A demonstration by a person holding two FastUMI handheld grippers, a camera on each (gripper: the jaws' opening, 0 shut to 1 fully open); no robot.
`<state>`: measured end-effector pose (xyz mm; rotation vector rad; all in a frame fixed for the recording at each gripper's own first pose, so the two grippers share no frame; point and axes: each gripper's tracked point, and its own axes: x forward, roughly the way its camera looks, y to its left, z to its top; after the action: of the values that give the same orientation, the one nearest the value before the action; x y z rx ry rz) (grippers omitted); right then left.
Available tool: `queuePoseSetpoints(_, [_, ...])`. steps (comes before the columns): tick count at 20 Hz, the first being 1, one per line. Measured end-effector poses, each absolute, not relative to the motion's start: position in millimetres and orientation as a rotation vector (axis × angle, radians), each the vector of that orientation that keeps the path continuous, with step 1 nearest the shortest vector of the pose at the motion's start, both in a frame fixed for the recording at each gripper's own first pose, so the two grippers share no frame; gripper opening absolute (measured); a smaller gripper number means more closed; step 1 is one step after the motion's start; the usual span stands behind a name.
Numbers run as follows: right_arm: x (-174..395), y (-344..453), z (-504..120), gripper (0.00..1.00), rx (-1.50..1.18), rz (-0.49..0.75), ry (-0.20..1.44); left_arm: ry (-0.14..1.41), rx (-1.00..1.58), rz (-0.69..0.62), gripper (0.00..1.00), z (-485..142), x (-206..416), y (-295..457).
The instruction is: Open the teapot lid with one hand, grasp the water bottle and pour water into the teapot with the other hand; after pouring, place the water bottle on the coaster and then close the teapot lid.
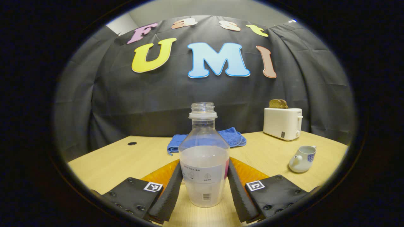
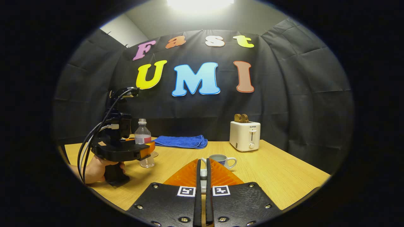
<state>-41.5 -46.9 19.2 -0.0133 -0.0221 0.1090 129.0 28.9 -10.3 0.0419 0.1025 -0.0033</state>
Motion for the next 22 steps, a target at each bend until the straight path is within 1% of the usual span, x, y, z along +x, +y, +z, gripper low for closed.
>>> queuePoseSetpoints(3, [-62,-43,11,0.05,0.015,0.123,-0.002,0.080,0.110,-0.012,0.87,3,122,22])
queuePoseSetpoints(5, [-77,-40,6,0.05,0.005,0.137,-0.006,0.053,0.212,-0.019,0.86,14,119,12])
queuePoseSetpoints(8, [-90,-40,-6,0.05,-0.020,0.138,0.010,0.020,0.313,-0.050,0.87,22,115,-9])
queuePoseSetpoints(11, [-101,-42,-8,0.05,0.015,0.138,0.010,-0.004,0.418,-0.065,0.86,25,115,-29])
queuePoseSetpoints(17, [-122,-52,-22,0.05,0.004,0.109,0.000,-0.003,0.644,-0.074,0.87,17,126,-47])
queuePoseSetpoints(22, [-134,-51,-29,0.05,0.017,0.117,0.008,0.034,0.865,-0.098,0.87,2,136,-60])
